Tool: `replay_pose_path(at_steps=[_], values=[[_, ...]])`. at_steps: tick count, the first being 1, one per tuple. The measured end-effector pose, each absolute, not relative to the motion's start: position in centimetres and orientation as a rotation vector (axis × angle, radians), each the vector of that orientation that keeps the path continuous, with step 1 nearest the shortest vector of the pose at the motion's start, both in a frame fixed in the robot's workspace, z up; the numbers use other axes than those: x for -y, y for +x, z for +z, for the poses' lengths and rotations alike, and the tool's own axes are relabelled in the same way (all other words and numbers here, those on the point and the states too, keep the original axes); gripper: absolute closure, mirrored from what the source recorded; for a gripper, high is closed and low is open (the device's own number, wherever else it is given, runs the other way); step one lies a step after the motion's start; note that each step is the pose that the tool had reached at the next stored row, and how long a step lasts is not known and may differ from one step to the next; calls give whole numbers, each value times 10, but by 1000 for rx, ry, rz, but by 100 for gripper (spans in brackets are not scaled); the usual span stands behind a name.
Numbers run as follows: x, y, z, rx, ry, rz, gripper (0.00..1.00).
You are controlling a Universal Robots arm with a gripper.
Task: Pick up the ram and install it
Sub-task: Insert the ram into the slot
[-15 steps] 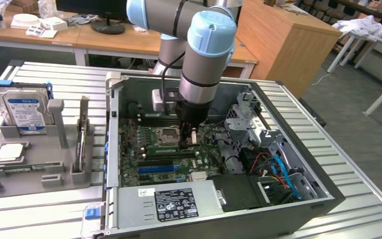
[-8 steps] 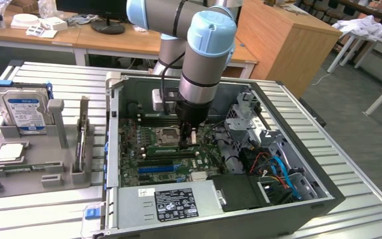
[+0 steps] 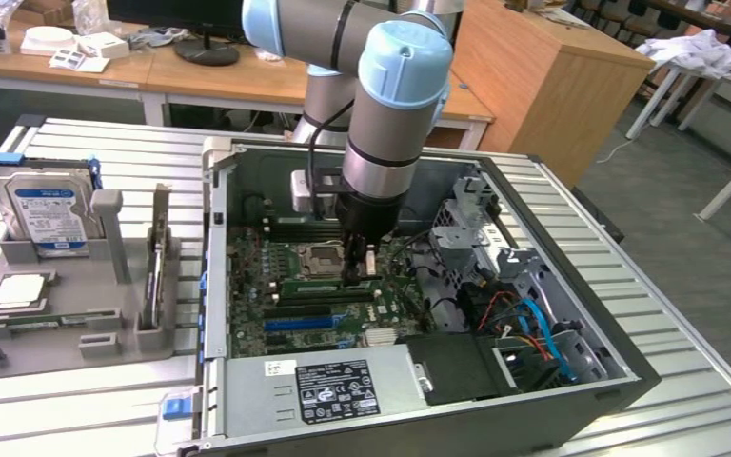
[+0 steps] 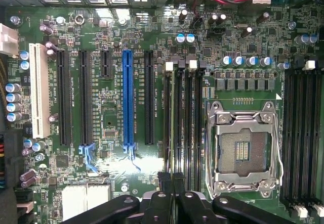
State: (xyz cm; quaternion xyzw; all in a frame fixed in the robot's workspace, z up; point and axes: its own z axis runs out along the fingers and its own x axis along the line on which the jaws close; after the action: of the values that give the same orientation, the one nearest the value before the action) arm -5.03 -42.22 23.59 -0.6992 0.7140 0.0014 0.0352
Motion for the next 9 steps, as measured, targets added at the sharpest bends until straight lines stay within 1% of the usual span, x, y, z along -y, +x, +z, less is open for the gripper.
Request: replay_pose_path(at_steps=[9], values=[[422,-50,236,-2193,-2155,10,87]])
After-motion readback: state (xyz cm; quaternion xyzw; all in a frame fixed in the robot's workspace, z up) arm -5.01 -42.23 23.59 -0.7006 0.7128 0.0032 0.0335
